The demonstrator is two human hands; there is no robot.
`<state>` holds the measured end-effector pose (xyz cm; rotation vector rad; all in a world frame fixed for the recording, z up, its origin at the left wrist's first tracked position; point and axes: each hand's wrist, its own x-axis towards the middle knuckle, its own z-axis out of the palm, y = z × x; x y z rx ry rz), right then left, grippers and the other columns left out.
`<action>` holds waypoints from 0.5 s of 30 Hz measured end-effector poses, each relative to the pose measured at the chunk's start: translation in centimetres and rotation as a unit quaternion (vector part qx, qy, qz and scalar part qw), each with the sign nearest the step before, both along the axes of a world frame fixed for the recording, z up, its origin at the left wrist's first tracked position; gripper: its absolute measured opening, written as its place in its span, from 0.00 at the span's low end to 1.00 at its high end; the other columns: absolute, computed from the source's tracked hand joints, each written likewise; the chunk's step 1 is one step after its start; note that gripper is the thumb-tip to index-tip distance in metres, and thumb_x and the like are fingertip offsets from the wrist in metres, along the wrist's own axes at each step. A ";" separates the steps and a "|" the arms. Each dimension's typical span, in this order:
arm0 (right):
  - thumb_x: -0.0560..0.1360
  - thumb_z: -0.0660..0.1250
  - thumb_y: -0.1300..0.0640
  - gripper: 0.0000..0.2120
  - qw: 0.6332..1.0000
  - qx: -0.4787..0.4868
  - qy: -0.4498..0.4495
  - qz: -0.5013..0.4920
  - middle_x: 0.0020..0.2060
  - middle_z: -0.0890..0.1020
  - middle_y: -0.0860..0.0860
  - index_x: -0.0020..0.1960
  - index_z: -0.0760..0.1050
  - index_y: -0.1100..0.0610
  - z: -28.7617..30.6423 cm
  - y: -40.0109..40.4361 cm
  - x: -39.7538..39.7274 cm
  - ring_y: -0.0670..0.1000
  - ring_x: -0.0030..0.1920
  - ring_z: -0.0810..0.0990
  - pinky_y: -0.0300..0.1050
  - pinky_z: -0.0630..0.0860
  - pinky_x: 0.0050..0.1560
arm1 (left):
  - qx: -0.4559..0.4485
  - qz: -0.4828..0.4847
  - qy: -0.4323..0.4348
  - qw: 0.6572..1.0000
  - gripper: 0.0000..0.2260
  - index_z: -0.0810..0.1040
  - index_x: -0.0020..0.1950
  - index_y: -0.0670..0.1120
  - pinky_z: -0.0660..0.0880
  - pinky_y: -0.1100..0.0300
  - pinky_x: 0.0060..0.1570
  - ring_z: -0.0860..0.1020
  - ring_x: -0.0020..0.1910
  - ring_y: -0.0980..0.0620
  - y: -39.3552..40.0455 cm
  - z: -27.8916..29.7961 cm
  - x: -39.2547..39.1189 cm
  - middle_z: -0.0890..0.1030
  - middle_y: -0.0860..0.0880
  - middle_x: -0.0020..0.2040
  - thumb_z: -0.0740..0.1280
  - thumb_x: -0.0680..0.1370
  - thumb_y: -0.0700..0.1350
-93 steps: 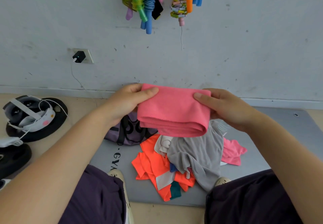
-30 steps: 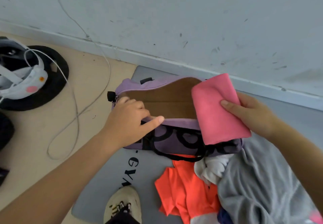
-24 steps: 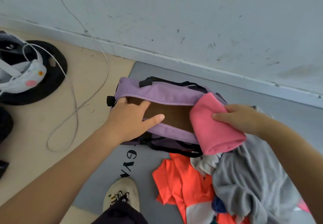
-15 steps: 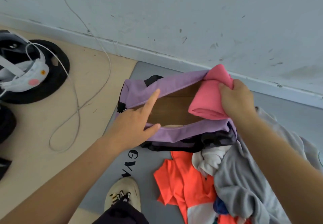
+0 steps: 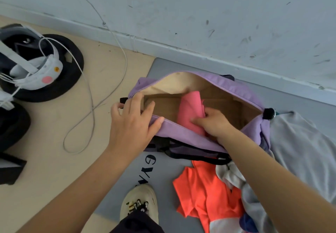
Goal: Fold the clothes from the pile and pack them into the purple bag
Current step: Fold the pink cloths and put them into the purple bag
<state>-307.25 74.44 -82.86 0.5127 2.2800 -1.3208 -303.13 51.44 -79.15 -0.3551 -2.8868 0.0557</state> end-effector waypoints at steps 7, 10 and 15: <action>0.76 0.70 0.60 0.19 0.951 -0.259 -0.132 -0.103 0.60 0.80 0.59 0.66 0.73 0.62 -3.5 -5.1 -1.9 0.59 0.59 0.79 0.56 0.77 0.60 | 0.091 -0.083 -0.085 0.989 0.20 0.84 0.46 0.48 0.58 0.39 0.70 0.66 0.74 0.43 -0.8 -1.7 1.3 0.65 0.43 0.76 0.60 0.78 0.60; 0.75 0.71 0.59 0.21 0.974 -0.150 -0.119 -0.118 0.61 0.80 0.58 0.67 0.72 0.60 -5.4 -6.3 -2.4 0.58 0.58 0.80 0.56 0.77 0.59 | 0.108 -0.094 -0.108 0.984 0.21 0.84 0.47 0.48 0.56 0.40 0.73 0.62 0.76 0.45 -1.1 -2.0 1.3 0.63 0.44 0.78 0.58 0.78 0.62; 0.75 0.71 0.55 0.19 0.960 -0.241 -0.141 0.025 0.58 0.82 0.55 0.65 0.74 0.55 -5.4 -7.6 -3.0 0.56 0.55 0.82 0.54 0.79 0.56 | 0.131 -0.083 -0.136 0.978 0.23 0.84 0.49 0.48 0.54 0.40 0.74 0.59 0.78 0.45 -1.6 -2.0 0.9 0.60 0.45 0.79 0.57 0.78 0.62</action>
